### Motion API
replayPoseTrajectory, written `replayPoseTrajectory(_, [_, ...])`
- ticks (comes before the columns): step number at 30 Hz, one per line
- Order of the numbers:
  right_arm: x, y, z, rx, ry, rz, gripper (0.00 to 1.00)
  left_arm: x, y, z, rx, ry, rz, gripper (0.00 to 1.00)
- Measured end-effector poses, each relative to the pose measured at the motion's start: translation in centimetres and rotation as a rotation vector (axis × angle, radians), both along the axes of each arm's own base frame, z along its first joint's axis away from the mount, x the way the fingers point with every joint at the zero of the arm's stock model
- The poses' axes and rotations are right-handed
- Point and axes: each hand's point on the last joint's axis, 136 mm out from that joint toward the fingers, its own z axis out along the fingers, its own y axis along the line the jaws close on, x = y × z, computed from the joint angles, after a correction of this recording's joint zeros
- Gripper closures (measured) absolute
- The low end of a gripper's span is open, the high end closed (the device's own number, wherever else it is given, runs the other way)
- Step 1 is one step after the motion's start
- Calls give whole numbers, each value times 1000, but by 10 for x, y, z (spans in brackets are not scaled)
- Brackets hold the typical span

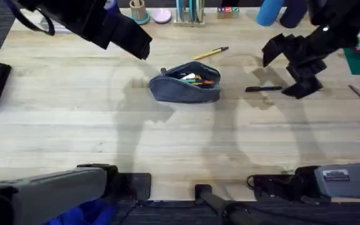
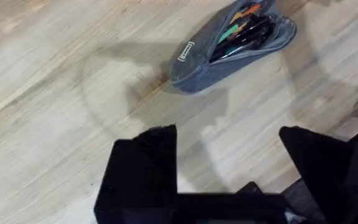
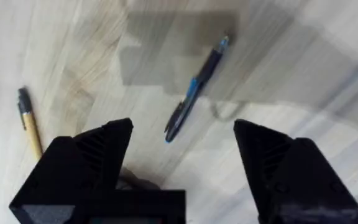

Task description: Unzip the bag, pick up the pens from the table one at a time and place them inside, then zip the bag closed.

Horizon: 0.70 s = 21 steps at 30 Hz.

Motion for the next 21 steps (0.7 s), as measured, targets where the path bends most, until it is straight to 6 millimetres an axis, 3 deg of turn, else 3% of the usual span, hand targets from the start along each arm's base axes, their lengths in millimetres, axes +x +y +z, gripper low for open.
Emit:
replayPoseTrajectory(15, [21, 3, -61, 13, 87, -24, 17, 0, 0, 0, -2, 3, 7, 5])
replayPoseTrajectory(21, [20, 4, -65, 20, 113, -30, 18, 0, 0, 0, -2, 4, 8, 5])
